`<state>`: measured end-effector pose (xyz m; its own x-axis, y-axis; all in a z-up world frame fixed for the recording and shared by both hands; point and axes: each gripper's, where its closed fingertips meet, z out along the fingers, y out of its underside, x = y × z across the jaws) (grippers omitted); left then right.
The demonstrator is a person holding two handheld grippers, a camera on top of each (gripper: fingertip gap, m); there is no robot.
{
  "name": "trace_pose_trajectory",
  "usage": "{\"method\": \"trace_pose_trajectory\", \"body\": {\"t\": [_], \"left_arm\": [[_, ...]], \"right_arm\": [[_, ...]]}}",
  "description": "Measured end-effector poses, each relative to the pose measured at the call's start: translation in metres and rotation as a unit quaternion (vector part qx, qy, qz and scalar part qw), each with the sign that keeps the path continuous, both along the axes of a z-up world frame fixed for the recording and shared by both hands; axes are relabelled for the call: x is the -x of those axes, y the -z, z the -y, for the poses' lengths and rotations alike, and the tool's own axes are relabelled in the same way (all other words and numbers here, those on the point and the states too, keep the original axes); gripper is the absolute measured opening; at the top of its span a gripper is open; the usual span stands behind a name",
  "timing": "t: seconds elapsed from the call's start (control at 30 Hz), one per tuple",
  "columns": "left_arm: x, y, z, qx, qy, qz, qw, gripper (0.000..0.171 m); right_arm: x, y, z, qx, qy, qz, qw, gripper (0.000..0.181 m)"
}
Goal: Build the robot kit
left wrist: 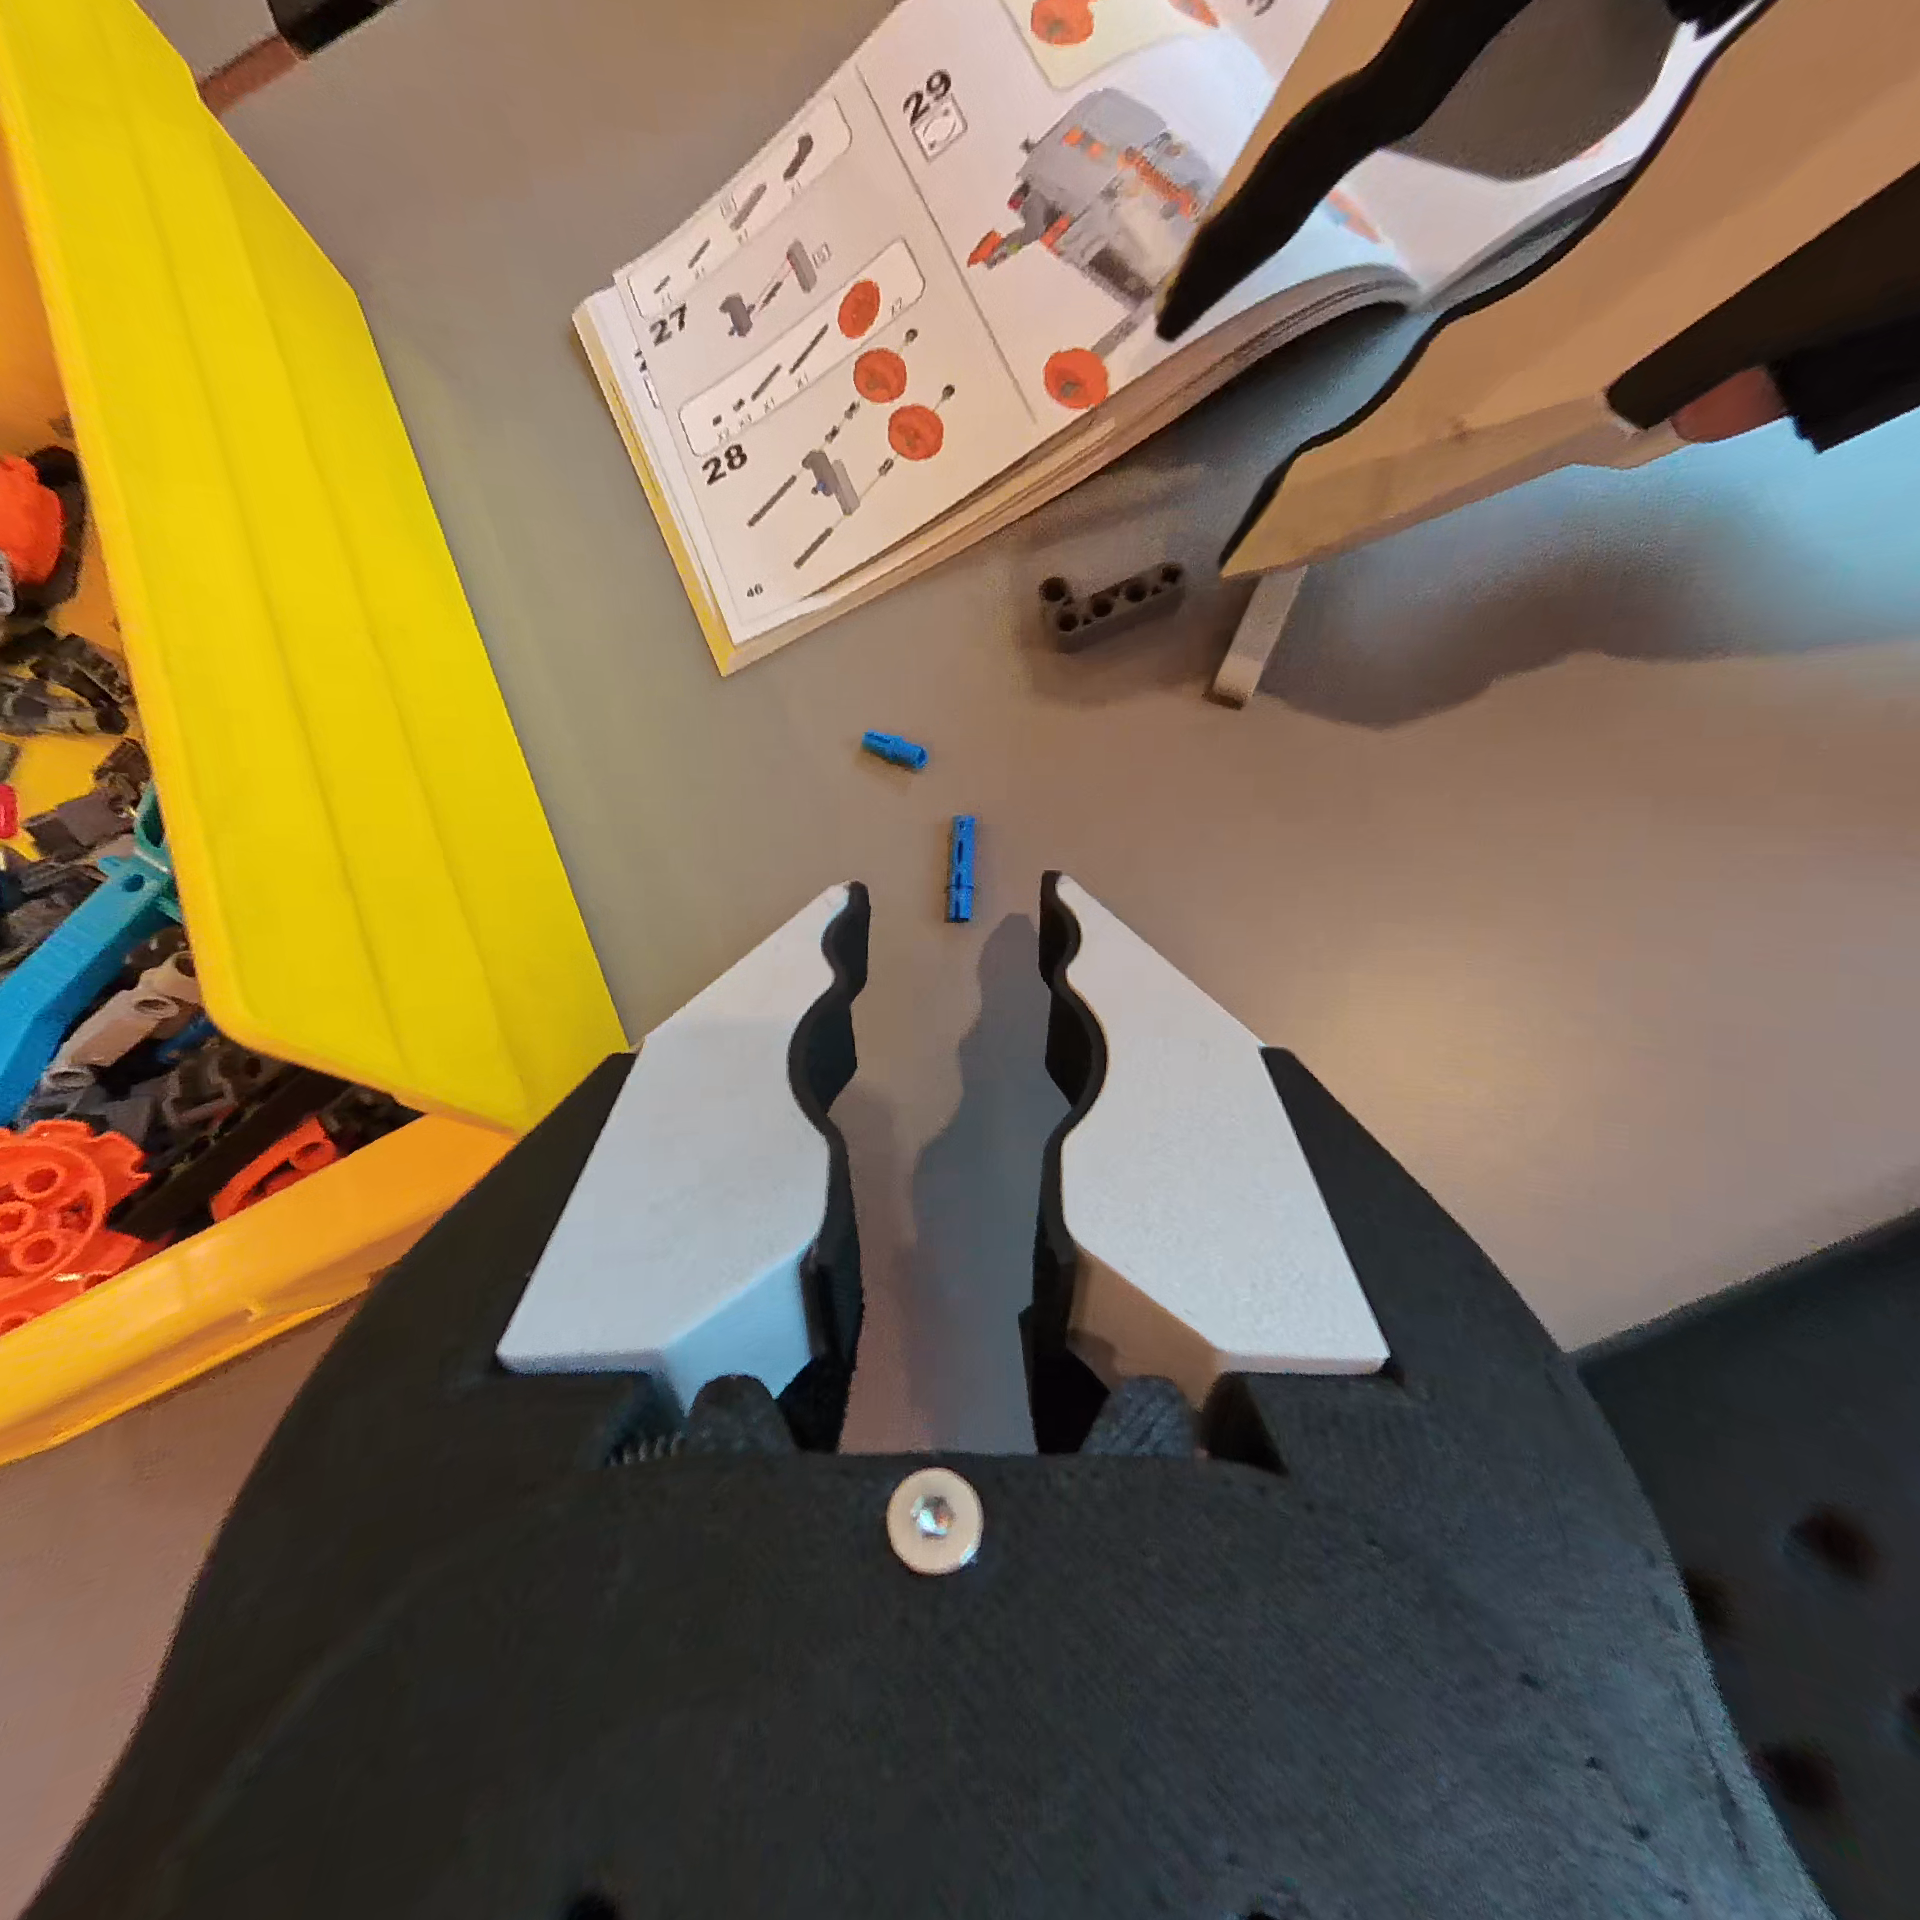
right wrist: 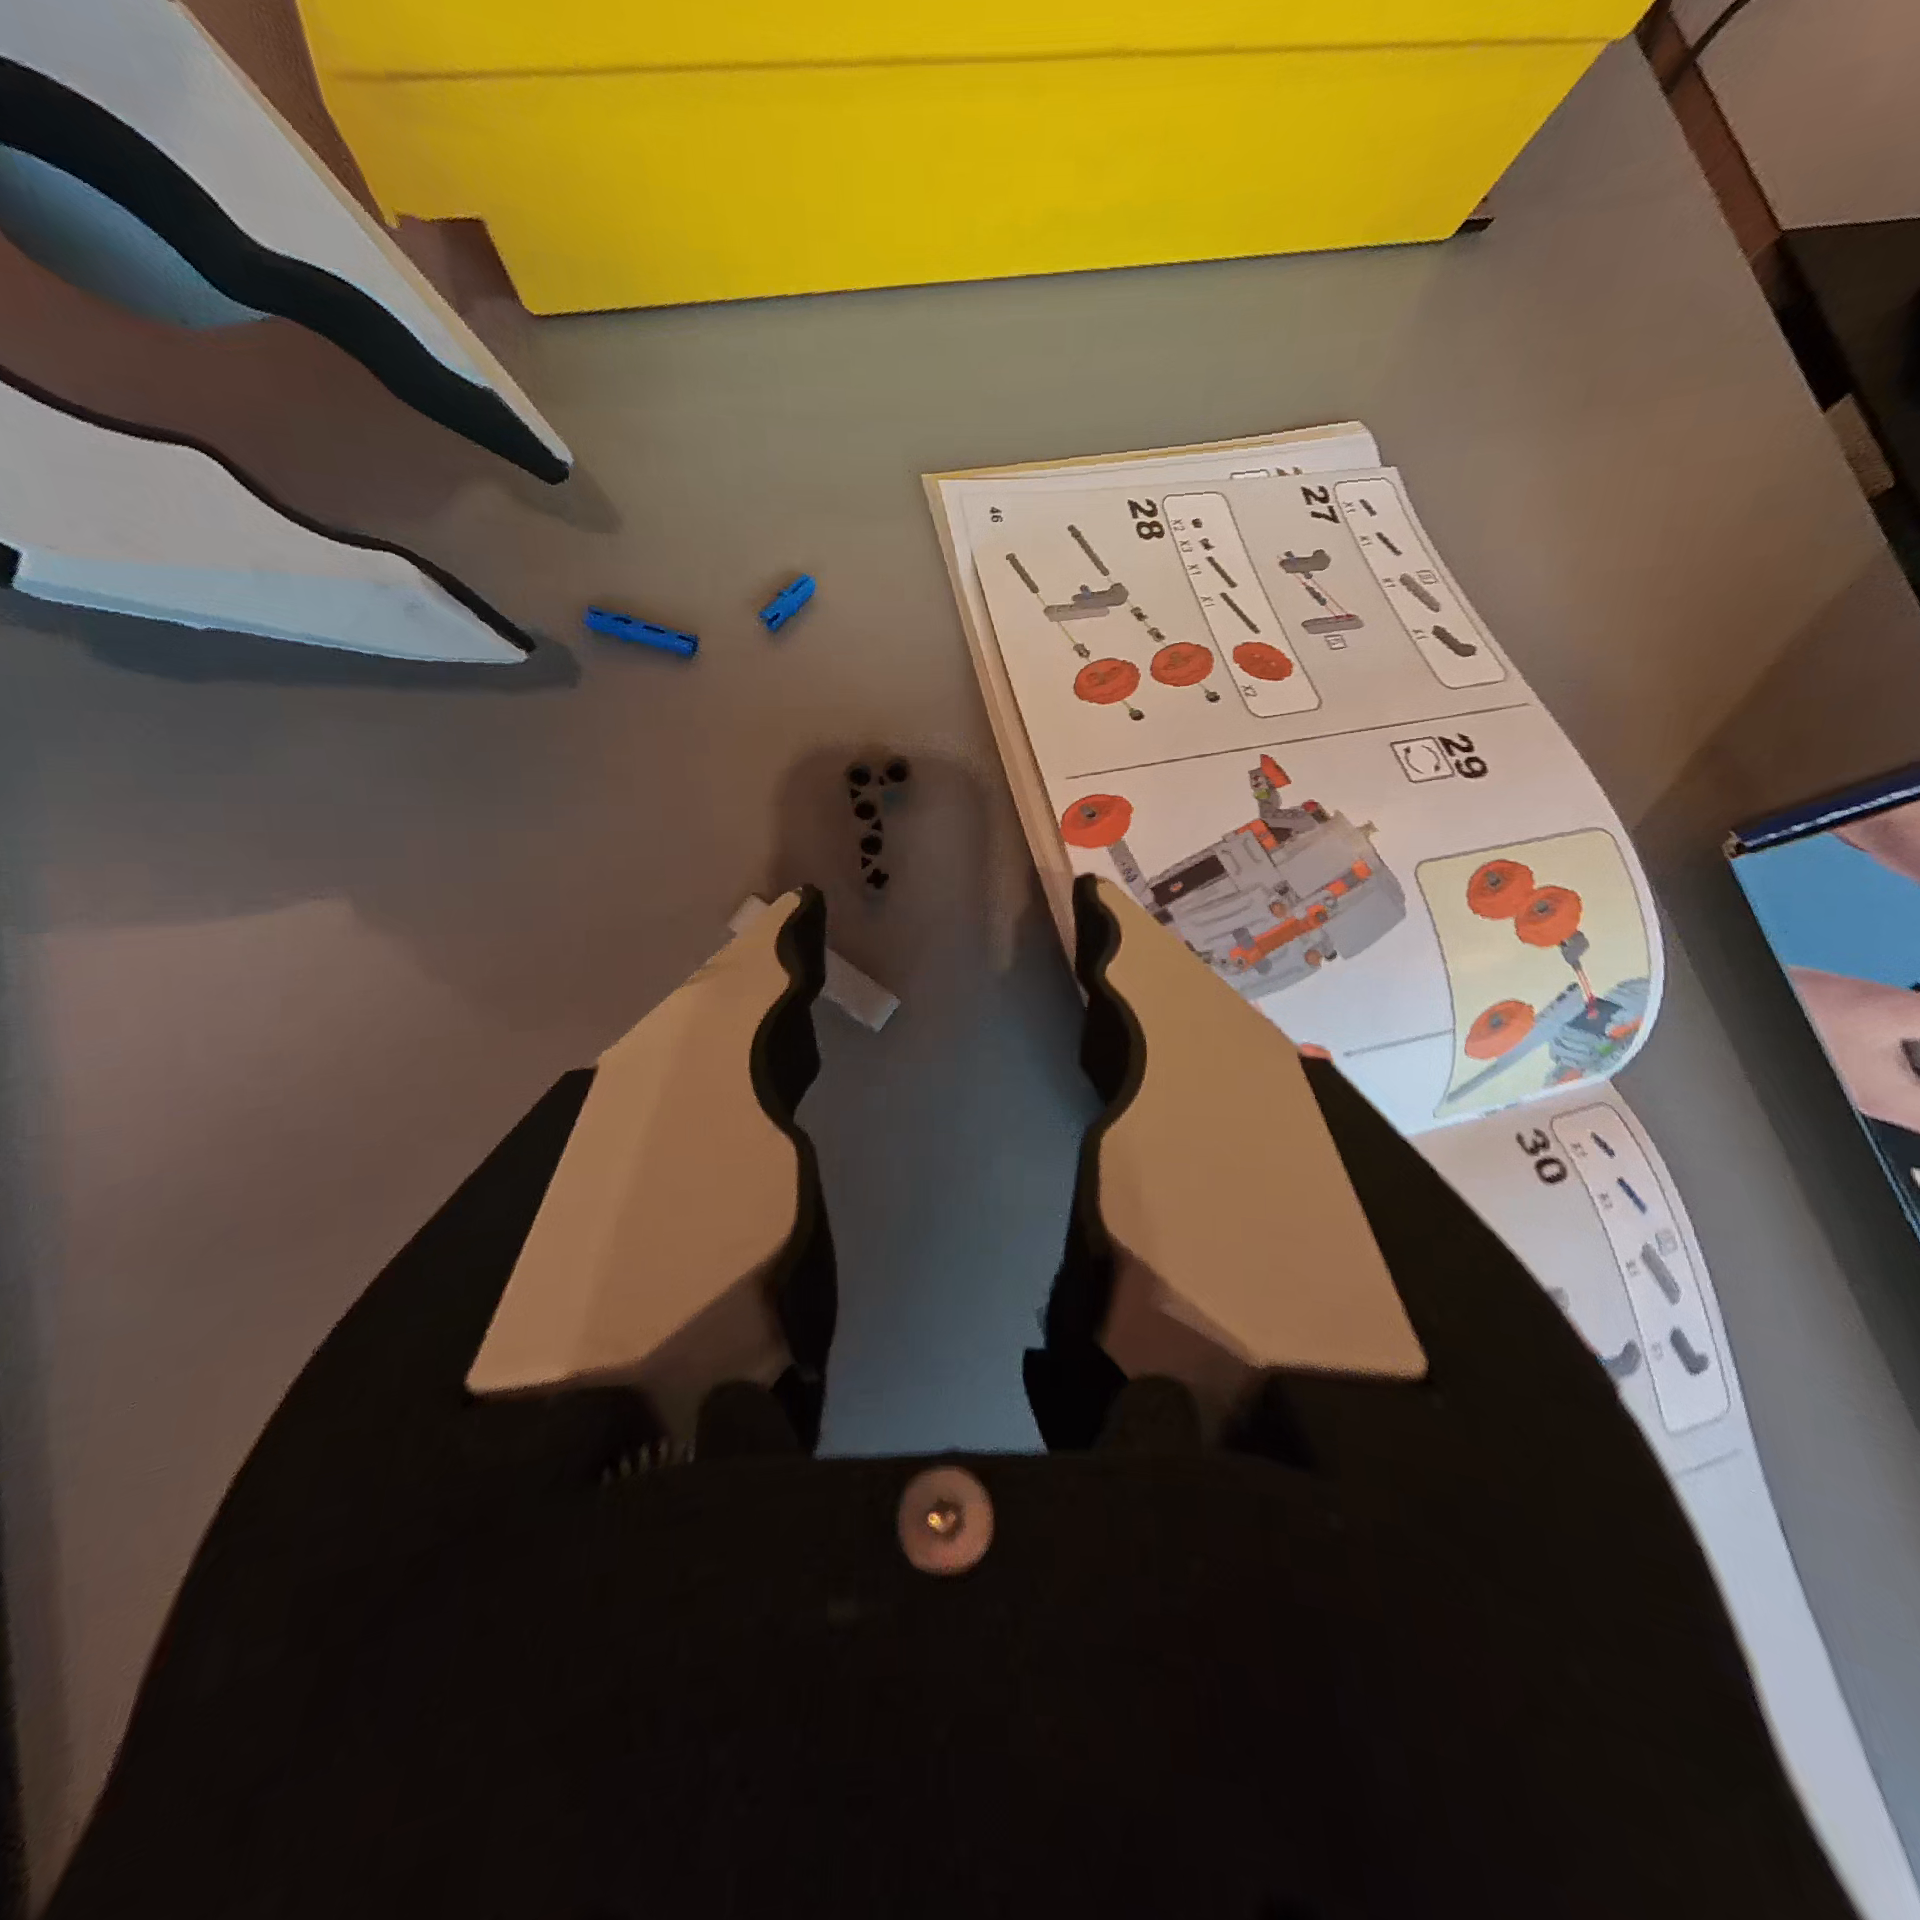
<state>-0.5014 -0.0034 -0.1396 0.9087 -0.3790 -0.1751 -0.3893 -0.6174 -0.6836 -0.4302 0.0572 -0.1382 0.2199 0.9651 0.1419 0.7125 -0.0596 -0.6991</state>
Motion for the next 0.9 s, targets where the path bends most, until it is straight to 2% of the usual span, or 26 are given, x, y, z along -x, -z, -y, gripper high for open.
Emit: {"method": "trace_pose_trajectory", "body": {"t": [0.17,0.27,0.4,0.5,0.63,0.7,0.77,0.9], "left_arm": [[-0.013,-0.008,0.008,-0.008,0.006,0.011,1.0,0.038],[-0.027,-0.014,0.015,-0.016,0.014,0.028,0.999,0.045],[-0.053,-0.015,0.024,-0.017,0.021,0.079,0.997,0.079],[-0.074,-0.009,0.03,-0.011,0.026,0.108,0.994,0.097],[-0.086,0.01,0.03,0.017,0.018,0.067,0.997,0.12],[-0.088,0.018,0.028,0.032,0.006,0.046,0.998,0.13],[-0.09,0.024,0.025,0.044,-0.006,0.039,0.998,0.134],[-0.088,0.031,0.017,0.062,-0.028,0.022,0.997,0.143]], "right_arm": [[-0.014,-0.016,0.013,0.019,0.04,-0.029,0.999,0.06],[-0.034,-0.016,0.022,0.027,0.082,-0.032,0.996,0.068],[-0.059,-0.018,0.033,0.042,0.162,-0.066,0.984,0.077],[-0.082,-0.018,0.032,0.037,0.233,-0.093,0.967,0.099],[-0.11,-0.006,0.027,0.034,0.323,-0.107,0.94,0.113],[-0.13,0.001,0.015,0.002,0.395,-0.086,0.914,0.115],[-0.136,0.006,0.016,-0.008,0.409,-0.067,0.91,0.123],[-0.133,0.013,0.021,0.032,0.422,-0.095,0.901,0.132]]}}
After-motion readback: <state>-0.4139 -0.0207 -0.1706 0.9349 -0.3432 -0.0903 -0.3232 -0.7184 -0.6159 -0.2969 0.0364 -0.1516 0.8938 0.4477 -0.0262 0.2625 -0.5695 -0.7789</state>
